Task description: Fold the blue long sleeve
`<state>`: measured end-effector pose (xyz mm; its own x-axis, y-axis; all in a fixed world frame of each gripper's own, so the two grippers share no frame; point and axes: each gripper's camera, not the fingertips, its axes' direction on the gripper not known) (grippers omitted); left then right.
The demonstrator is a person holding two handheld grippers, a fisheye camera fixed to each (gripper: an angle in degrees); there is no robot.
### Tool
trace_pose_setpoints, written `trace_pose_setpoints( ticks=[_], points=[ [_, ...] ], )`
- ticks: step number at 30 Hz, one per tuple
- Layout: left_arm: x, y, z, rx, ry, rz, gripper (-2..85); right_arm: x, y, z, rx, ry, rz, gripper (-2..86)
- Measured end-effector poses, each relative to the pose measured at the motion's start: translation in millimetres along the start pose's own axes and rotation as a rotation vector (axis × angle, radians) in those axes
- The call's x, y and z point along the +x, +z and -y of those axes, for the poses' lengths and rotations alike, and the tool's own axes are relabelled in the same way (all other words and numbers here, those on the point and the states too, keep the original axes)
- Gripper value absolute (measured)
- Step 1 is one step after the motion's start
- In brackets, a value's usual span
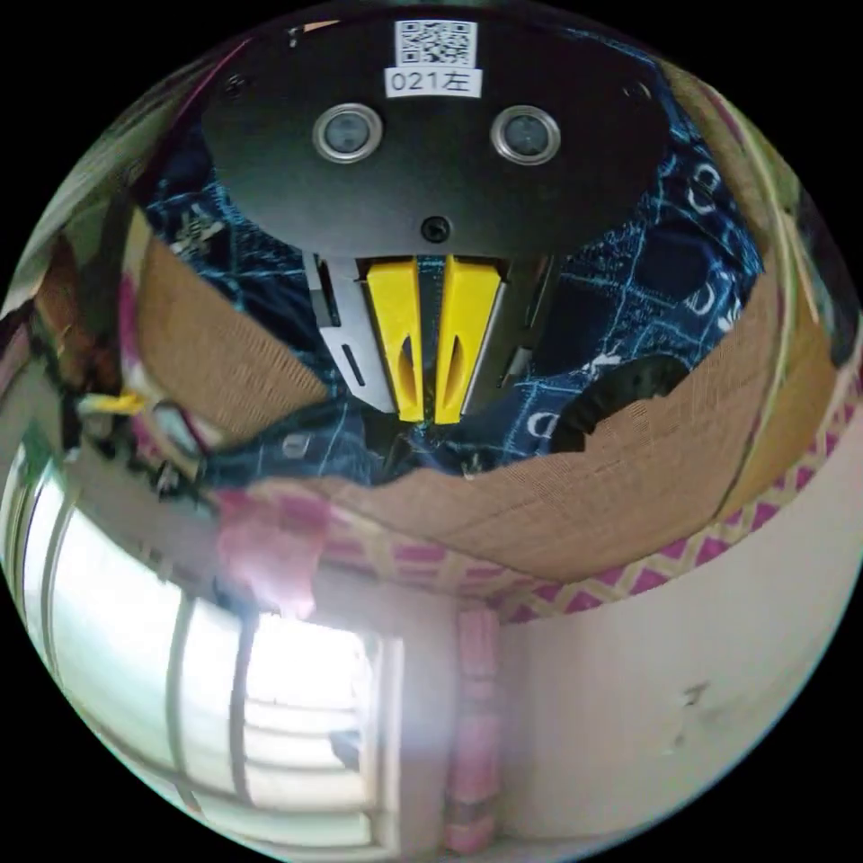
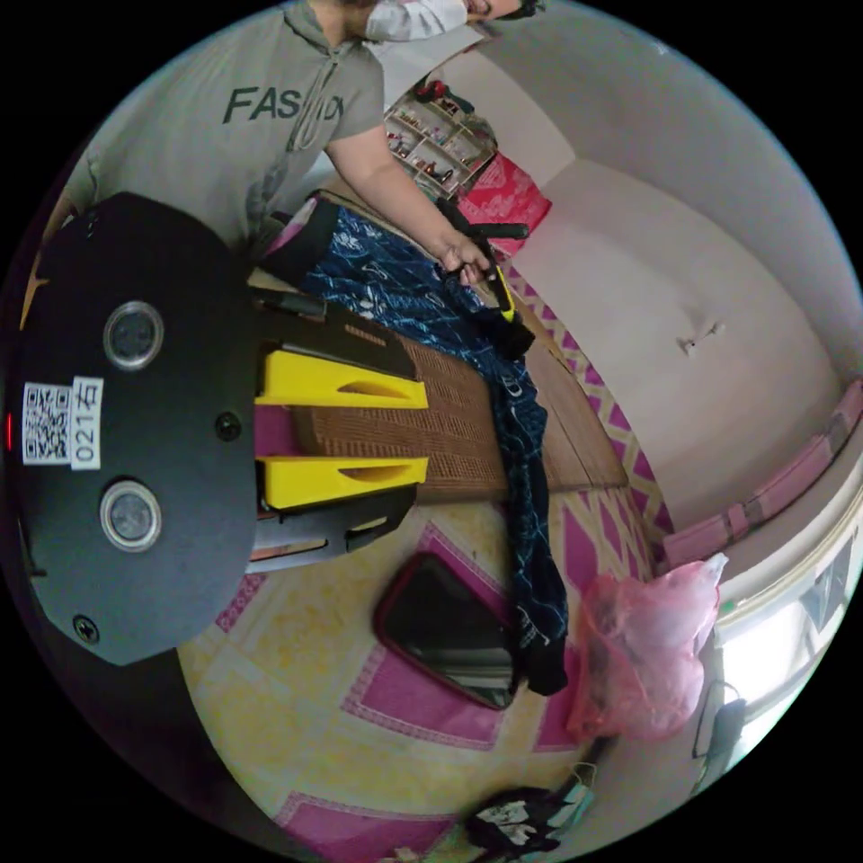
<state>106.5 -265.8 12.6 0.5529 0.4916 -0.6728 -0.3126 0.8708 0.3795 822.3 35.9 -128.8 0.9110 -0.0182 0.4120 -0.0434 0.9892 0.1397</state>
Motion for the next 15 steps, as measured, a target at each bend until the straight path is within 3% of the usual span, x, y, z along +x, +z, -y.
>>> trace_pose_setpoints(
  ticks=[6,12,15],
  points=[
    [-146,-244,-43,0.351,-0.255,0.062,-0.8,-34,-6,-21,0.066,0.047,0.148,11.3],
    [-295,-461,-154,0.509,-0.55,0.369,-0.9,-83,18,-34,0.023,0.045,0.191,12.6],
    [-367,-536,-231,0.525,-0.733,0.434,-0.9,-103,37,-38,-0.012,0.066,0.242,13.0]
  ],
)
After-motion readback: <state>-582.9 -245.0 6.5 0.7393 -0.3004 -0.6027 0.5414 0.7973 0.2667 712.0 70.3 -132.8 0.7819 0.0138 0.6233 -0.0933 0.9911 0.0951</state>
